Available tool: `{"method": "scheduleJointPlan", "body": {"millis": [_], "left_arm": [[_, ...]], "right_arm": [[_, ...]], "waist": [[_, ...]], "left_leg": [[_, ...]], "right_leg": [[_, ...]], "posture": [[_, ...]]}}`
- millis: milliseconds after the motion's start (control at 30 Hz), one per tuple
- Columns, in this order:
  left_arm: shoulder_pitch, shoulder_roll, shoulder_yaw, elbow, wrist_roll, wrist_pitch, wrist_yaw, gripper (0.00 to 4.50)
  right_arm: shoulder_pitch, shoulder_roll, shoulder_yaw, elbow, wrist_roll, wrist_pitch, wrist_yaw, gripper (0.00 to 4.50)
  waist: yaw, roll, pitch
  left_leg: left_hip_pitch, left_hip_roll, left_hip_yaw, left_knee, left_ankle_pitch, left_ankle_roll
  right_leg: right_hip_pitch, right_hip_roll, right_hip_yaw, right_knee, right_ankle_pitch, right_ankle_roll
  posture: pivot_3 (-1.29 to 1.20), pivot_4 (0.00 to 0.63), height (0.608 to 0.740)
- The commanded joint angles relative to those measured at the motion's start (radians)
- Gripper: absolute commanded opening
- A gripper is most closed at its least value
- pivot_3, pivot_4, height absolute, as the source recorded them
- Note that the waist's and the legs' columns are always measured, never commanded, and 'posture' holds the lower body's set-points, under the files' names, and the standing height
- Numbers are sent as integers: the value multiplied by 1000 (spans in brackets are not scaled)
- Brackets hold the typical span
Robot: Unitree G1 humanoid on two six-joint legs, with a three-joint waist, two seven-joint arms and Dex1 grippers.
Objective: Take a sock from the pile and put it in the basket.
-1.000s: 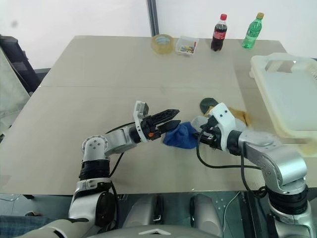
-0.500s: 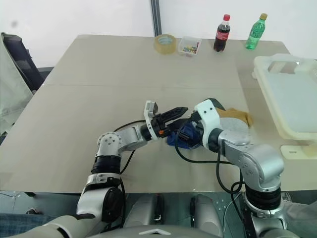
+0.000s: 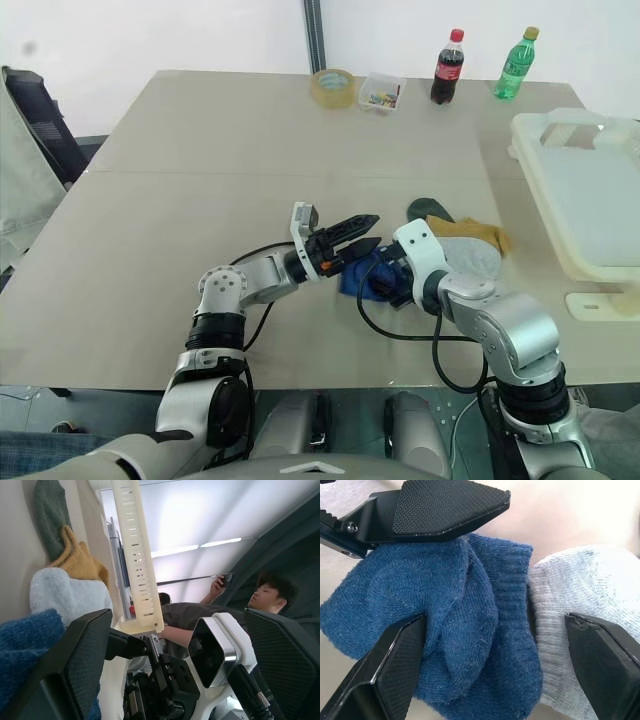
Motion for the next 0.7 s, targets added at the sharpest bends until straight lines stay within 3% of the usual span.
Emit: {"method": "scheduleJointPlan", "body": {"millis": [33,133,200,300,333,700], "left_arm": [[1,-5,15,-23,-8,-8,-12,4500],[0,-6,17,-24,-7,-9,-11,4500],[3,-5,16,-31,-8,-6,-12,4500],[10,-1,16,-43,-10,-2,-11,4500],[13,1,17,-47,-12,0,-10,4500],[64,63,60,-156,-62,52,13,4500]], "right_arm": [[5,-18,15,-21,-10,-30,5,3913],[4,-34,34,-25,-11,-56,15,2726],[8,-43,49,-27,-11,-71,23,1611],[19,-39,58,-24,-6,-75,26,284],[24,-34,57,-22,-2,-67,26,63],[39,4,52,-16,46,-12,57,63]], "waist": [[0,0,0],[0,0,0],[0,0,0],[0,0,0],[0,0,0],[-7,0,0]], "left_leg": [[0,0,0,0,0,0],[0,0,0,0,0,0],[0,0,0,0,0,0],[0,0,0,0,0,0],[0,0,0,0,0,0],[0,1,0,0,0,0]], "right_leg": [[0,0,0,0,0,0],[0,0,0,0,0,0],[0,0,0,0,0,0],[0,0,0,0,0,0],[0,0,0,0,0,0],[0,1,0,0,0,0]], "posture": [[0,150,735],[0,150,735],[0,150,735],[0,150,735],[0,150,735],[0,150,735]]}}
